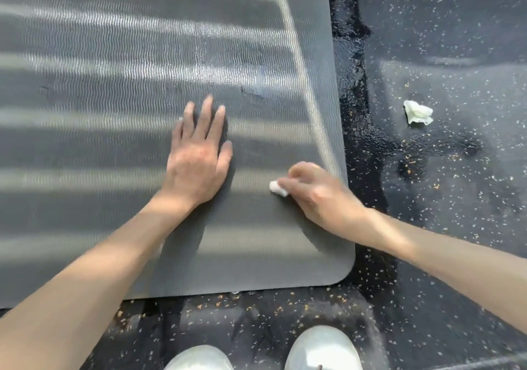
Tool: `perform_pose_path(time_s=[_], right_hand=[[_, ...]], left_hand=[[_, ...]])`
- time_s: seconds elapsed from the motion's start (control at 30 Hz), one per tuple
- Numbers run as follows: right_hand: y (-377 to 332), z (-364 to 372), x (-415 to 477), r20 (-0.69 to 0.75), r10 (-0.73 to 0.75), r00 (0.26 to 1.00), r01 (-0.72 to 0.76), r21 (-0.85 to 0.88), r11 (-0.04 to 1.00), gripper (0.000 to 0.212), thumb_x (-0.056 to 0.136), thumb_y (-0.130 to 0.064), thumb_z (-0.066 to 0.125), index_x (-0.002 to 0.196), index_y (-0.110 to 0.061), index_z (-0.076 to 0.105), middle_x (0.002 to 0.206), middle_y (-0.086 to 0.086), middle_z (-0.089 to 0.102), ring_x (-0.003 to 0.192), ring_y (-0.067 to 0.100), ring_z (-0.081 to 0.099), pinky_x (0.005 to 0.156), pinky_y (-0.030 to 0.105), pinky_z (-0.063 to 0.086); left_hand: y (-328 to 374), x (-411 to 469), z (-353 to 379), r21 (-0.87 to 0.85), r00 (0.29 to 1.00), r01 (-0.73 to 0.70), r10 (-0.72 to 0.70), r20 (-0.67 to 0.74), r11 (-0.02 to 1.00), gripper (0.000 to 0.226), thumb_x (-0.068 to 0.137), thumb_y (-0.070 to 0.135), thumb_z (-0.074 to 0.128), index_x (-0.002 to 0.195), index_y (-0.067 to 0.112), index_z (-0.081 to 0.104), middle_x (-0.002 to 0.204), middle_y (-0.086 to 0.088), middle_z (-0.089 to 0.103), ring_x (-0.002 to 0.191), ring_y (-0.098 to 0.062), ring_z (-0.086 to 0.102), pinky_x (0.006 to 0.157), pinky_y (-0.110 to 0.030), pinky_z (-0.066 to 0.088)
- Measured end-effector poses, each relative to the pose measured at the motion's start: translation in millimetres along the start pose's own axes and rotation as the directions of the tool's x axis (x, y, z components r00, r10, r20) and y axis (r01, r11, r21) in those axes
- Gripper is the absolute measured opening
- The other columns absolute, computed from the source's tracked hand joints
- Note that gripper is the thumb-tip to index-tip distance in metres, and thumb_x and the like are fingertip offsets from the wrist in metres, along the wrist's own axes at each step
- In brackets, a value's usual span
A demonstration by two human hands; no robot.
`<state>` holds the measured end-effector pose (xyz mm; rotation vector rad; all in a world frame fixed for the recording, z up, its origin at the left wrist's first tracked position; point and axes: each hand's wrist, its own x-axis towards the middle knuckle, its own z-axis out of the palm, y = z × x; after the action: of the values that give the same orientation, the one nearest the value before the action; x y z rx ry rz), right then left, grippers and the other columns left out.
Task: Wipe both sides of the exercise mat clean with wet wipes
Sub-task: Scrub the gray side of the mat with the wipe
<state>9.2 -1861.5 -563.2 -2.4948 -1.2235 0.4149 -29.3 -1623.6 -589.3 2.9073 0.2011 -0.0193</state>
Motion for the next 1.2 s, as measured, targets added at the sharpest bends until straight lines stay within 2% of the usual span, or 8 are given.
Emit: perform_pose_path(time_s=[0.17,0.33,0.5,0.6,0.67,0.83,0.97,1.2], right_hand=[[11,-11,25,-0.202,0.032,0.979,-0.044,-0.057,0.997,0.018,0.091,-0.014,0.053,0.096,-0.006,0.068,0.084,0.012,0.056,0.067,0.027,0.055,0.052,0.038,0.049],[14,-16,28,-0.206,-0.055,0.977,0.054,-0.009,0.998,0.026,0.097,-0.019,0.046,0.095,-0.006,0.068,0.086,0.010,0.057,0.071,0.024,0.054,0.053,0.036,0.050],[41,-17,87,-0.392,0.081,0.916,-0.111,-0.054,0.992,0.033,0.099,-0.028,0.046,0.093,-0.006,0.069,0.084,0.005,0.052,0.076,0.014,0.042,0.064,0.036,0.045],[13,-6,44,-0.313,0.125,0.941,-0.120,0.036,0.992,0.011,0.085,-0.003,0.066,0.094,-0.005,0.071,0.085,0.008,0.058,0.072,0.024,0.055,0.061,0.034,0.049],[19,-10,52,-0.292,0.082,0.953,-0.075,0.035,0.997,0.019,0.077,0.007,0.068,0.091,-0.005,0.071,0.084,0.010,0.059,0.072,0.028,0.058,0.060,0.033,0.049],[76,-34,145,-0.437,0.197,0.878,-0.191,0.056,0.980,0.026,0.092,-0.016,0.048,0.094,-0.004,0.071,0.085,0.012,0.056,0.078,0.025,0.054,0.065,0.033,0.046],[50,-32,106,-0.325,0.183,0.928,-0.176,0.051,0.983,0.018,0.083,0.002,0.059,0.095,-0.004,0.071,0.087,0.009,0.057,0.074,0.024,0.056,0.062,0.032,0.049],[114,-72,224,-0.479,0.174,0.860,-0.175,0.043,0.984,0.016,0.089,-0.004,0.054,0.087,0.000,0.069,0.078,0.011,0.054,0.072,0.028,0.051,0.060,0.040,0.045]], left_hand=[[2,55,0,0.037,0.999,0.028,-0.030,0.039,0.999,0.062,0.099,0.037,0.022,0.156,0.012,0.020,0.165,-0.010,0.011,0.150,-0.037,0.010,0.118,-0.047,0.011],[-15,89,0,0.054,0.998,-0.061,0.062,-0.025,0.997,0.064,0.096,0.038,0.023,0.152,0.009,0.034,0.160,-0.015,0.026,0.146,-0.042,0.022,0.115,-0.049,0.014],[-21,148,-8,0.132,0.998,-0.018,0.010,0.060,0.991,0.056,0.104,0.037,0.023,0.157,0.020,0.016,0.166,-0.005,0.004,0.151,-0.035,0.001,0.119,-0.049,0.004],[-26,176,-7,0.083,0.999,-0.006,0.003,0.040,0.997,0.054,0.105,0.036,0.023,0.157,0.023,0.017,0.166,-0.003,0.003,0.151,-0.032,0.000,0.119,-0.049,0.000],[-27,183,-5,0.076,0.999,0.018,-0.021,0.046,0.997,0.053,0.105,0.037,0.023,0.156,0.026,0.016,0.166,0.000,0.003,0.151,-0.029,0.002,0.119,-0.049,0.000],[-28,181,0,0.037,1.000,0.025,-0.025,0.008,0.999,0.052,0.102,0.038,0.027,0.152,0.027,0.025,0.164,-0.001,0.016,0.150,-0.029,0.012,0.118,-0.049,0.008],[-28,185,-4,0.022,0.999,0.037,-0.037,0.001,0.999,0.057,0.094,0.041,0.028,0.149,0.025,0.035,0.160,-0.003,0.027,0.146,-0.031,0.021,0.117,-0.049,0.011],[-28,188,-5,0.028,0.999,0.042,-0.042,0.006,0.999,0.058,0.092,0.042,0.032,0.146,0.025,0.041,0.158,-0.003,0.032,0.145,-0.032,0.026,0.116,-0.053,0.013]])
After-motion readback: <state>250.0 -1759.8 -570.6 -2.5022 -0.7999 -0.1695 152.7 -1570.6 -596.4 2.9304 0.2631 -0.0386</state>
